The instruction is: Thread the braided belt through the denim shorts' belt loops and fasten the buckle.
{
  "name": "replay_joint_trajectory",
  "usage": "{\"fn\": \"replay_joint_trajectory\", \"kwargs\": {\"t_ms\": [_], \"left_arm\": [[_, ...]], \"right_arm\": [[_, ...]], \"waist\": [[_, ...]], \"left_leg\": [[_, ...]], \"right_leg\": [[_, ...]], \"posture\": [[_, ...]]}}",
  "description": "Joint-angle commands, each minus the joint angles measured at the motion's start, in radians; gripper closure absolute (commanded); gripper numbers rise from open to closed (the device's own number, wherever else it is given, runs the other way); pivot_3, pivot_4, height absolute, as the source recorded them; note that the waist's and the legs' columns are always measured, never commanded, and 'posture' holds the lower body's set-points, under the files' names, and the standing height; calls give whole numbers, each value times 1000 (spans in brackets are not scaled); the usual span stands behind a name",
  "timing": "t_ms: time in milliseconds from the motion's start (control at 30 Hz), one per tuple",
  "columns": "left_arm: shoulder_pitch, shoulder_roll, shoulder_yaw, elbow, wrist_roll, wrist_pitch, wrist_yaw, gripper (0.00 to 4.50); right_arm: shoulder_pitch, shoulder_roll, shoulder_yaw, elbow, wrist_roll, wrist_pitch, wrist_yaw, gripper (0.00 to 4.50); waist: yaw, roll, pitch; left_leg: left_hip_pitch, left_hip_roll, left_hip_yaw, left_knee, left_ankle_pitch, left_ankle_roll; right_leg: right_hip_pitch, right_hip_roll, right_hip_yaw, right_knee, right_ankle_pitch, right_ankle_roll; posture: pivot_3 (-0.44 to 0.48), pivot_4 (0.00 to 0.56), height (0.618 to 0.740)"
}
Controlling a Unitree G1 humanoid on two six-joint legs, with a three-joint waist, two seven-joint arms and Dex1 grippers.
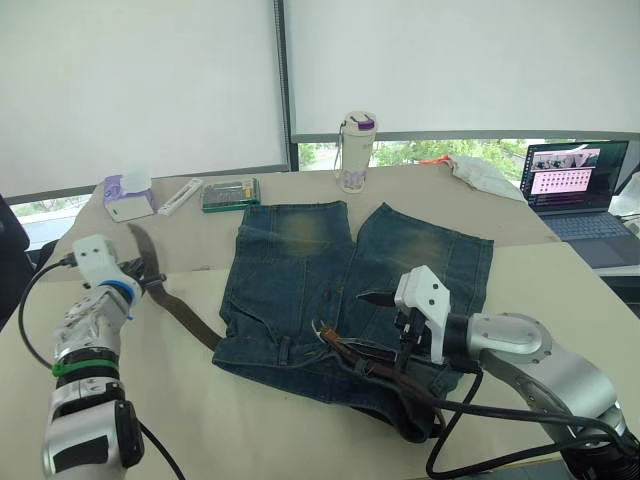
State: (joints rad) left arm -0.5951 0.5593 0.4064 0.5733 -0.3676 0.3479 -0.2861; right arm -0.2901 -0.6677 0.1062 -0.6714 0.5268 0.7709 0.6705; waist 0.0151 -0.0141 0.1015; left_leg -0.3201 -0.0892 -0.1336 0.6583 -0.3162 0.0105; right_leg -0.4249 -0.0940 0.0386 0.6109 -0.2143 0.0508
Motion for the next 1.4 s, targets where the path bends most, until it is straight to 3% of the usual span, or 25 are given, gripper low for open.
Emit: {"fn": "replay_joint_trajectory", "kwargs": {"t_ms": [33, 200, 300, 400, 600, 733, 1100, 1200, 1400], "left_arm": [[52, 7, -82, -226, 50, -29, -35, 4487], [174, 65, -298, -559, 204, -163, -174, 4487], [211, 86, -372, -639, 277, -274, -225, 4487], [221, 93, -464, -695, 363, -436, -273, 4487], [173, 63, -582, -646, 459, -701, -325, 4487], [132, 54, -606, -577, 488, -811, -337, 4487], [100, 47, -615, -509, 508, -952, -360, 4487], [96, 47, -611, -499, 514, -961, -362, 4500], [102, 47, -611, -495, 528, -977, -362, 4500]], "right_arm": [[-6, 24, -50, 17, 14, -2, -30, 0], [-58, 84, -124, 72, 118, 126, -97, 0], [-117, 142, -179, 97, 237, 261, -159, 0], [-215, 270, -283, 168, 399, 428, -313, 0], [-330, 470, -408, 261, 588, 593, -593, 0], [-351, 539, -457, 300, 686, 610, -750, 0], [-320, 526, -457, 348, 892, 550, -1054, 0], [-304, 490, -436, 351, 943, 531, -1089, 800], [-272, 407, -368, 344, 1070, 478, -1130, 2972]], "waist": [[-3, 0, 0], [-3, 1, 1], [-3, 2, 1], [-4, 4, 1], [-3, 4, 1], [-5, 5, 1], [-22, 9, 1], [-24, 9, 1], [-30, 10, 1]], "left_leg": [[0, 0, 0, 0, 0, 0], [0, 1, 0, -1, 0, 0], [0, 1, 0, -2, 0, 1], [1, 1, 1, -6, 0, 1], [0, 1, 1, -10, 1, -1], [0, 1, 1, -10, 1, -1], [0, 1, 1, -11, 1, 0], [0, 1, 1, -10, 1, 1], [0, 1, 1, -10, 0, 2]], "right_leg": [[0, 0, 0, 0, 0, 0], [0, 1, 1, -1, 0, 0], [0, 0, 2, -1, 0, 0], [-1, 0, 3, -2, 0, -1], [-3, 0, 2, -2, 1, -2], [-3, 0, 2, -1, 1, -2], [-3, 1, 2, 0, 1, -2], [-3, 1, 1, 0, 1, -2], [-2, 2, 1, 0, 1, -2]], "posture": [[0, 150, 740], [0, 150, 740], [0, 150, 740], [0, 150, 740], [0, 150, 740], [0, 150, 740], [0, 150, 740], [0, 150, 740], [0, 150, 740]]}}
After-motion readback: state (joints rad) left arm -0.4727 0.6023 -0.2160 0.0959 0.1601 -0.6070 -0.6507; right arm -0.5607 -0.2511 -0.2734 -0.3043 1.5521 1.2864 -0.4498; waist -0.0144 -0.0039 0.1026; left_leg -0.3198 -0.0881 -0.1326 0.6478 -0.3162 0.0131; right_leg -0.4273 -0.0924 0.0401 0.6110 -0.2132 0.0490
